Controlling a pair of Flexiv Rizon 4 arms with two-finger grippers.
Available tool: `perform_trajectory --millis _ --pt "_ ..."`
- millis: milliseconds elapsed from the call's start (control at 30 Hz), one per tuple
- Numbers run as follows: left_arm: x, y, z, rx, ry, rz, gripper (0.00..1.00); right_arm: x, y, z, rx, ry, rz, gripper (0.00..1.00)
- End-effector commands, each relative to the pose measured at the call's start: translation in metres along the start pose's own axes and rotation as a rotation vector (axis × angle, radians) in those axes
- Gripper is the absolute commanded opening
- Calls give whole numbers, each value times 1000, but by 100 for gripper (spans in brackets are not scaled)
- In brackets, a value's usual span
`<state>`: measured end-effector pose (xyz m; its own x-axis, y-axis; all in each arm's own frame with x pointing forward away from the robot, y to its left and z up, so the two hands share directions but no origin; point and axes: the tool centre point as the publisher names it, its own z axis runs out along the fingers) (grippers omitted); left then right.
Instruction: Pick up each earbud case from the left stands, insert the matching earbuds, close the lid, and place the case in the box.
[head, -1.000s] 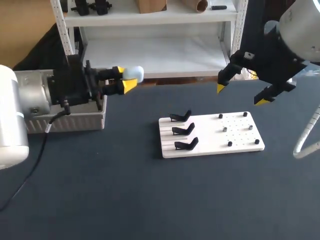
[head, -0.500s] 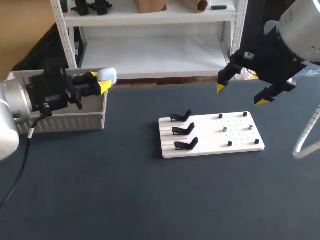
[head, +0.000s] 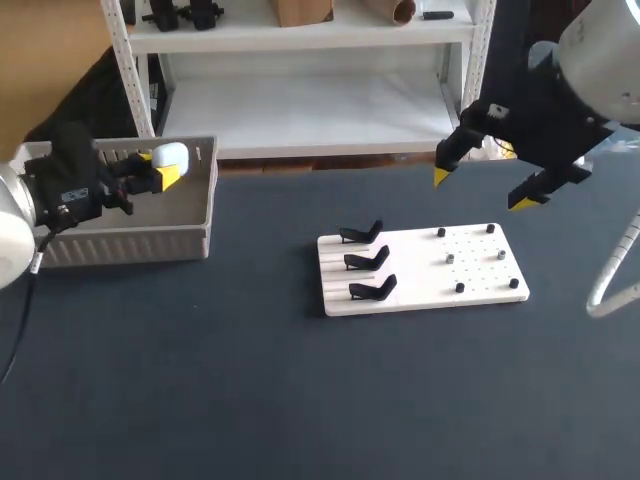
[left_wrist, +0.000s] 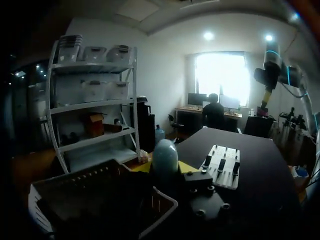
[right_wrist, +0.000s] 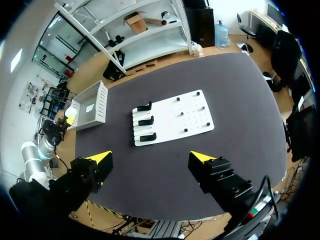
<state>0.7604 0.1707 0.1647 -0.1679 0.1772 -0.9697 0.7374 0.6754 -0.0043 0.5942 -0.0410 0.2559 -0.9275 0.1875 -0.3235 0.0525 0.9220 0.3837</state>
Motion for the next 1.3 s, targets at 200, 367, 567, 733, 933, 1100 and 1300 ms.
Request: perform_trajectory --millis 200,367,567,733,933,1100,1300 --pt "24 61 17 -272 19 -7 0 1 0 0 0 -4 1 100" --pt "29 95 19 -306 24 -35 0 1 0 0 0 -4 1 100" --pt "32 118 25 -296 55 -44 0 1 0 0 0 -4 1 100" --pt "34 124 23 -293 69 -53 0 1 0 0 0 -4 1 100" --pt "37 124 19 -288 106 -37 0 1 0 0 0 -4 1 100" --pt "38 119 16 -283 122 -33 100 1 0 0 0 -4 1 100" --pt "36 110 13 -271 111 -9 100 1 0 0 0 -4 1 100"
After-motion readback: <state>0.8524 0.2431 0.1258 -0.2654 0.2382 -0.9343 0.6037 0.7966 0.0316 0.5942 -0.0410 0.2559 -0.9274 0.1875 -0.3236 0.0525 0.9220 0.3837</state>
